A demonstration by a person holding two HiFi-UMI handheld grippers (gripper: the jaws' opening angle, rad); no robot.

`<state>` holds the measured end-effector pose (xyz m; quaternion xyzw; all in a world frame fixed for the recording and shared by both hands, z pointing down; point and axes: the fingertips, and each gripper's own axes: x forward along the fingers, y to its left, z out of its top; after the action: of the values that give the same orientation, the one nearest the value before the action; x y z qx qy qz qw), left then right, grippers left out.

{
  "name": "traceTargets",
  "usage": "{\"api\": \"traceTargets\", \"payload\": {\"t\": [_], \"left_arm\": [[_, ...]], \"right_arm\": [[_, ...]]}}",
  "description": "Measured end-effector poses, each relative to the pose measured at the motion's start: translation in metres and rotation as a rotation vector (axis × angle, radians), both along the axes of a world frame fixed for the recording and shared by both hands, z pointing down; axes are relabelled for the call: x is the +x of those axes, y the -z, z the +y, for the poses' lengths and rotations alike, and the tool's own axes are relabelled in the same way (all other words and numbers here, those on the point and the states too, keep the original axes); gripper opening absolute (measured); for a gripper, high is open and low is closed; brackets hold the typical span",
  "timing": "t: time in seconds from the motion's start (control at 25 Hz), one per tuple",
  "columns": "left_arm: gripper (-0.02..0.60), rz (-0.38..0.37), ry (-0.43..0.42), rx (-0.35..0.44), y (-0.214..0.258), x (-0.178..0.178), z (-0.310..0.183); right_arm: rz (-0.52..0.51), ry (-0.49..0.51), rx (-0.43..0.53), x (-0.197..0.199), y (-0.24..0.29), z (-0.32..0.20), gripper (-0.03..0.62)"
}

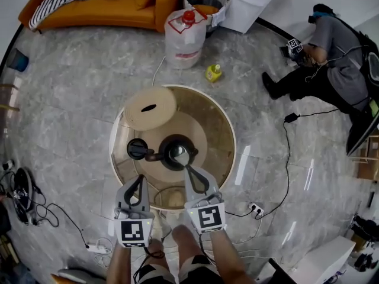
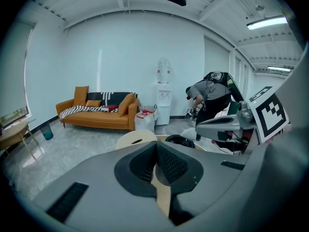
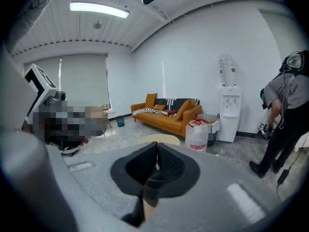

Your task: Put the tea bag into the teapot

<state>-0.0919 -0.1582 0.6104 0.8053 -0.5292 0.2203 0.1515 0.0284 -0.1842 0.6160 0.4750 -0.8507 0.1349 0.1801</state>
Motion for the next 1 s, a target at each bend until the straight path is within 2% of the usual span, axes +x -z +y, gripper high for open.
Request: {"api": "traceTargets", "payload": {"t": [0.2, 0.48, 0.6, 0.64, 0.76, 0.84, 1.0], "left_arm": [[0.017, 0.012, 0.026, -0.013, -0.009, -0.003, -0.013], [0.017, 0.056, 0.086, -0.076, -0.025, -0.002, -0.02], [0.017, 0.052, 0.081, -0.072, -0.029, -0.003, -0.02], [0.017, 0.054, 0.086, -0.076, -0.029, -0.004, -0.02], [0.017, 0.026, 0.053, -0.054, -0.029, -0.006, -0.02], [0.017, 0.017, 0.042, -0.043, -0.028, -0.008, -0.02], [0.017, 0.017, 0.044, -0.04, -0.022, -0.01, -0.019]], "right_arm": [[0.012, 0.032, -0.014, -0.007, -0.013, -0.013, 0.002], [0.009, 0.045, -0.038, -0.009, -0.035, -0.02, 0.002], [-0.006, 0.035, -0.042, -0.009, -0.039, -0.019, 0.003], [-0.015, 0.033, -0.044, -0.009, -0.039, -0.019, 0.029], [-0.039, 0.032, -0.049, -0.011, -0.039, -0.018, 0.206], [-0.039, 0.023, -0.045, -0.01, -0.038, -0.018, 0.23], [-0.047, 0.013, -0.049, -0.011, -0.033, -0.017, 0.23]]}}
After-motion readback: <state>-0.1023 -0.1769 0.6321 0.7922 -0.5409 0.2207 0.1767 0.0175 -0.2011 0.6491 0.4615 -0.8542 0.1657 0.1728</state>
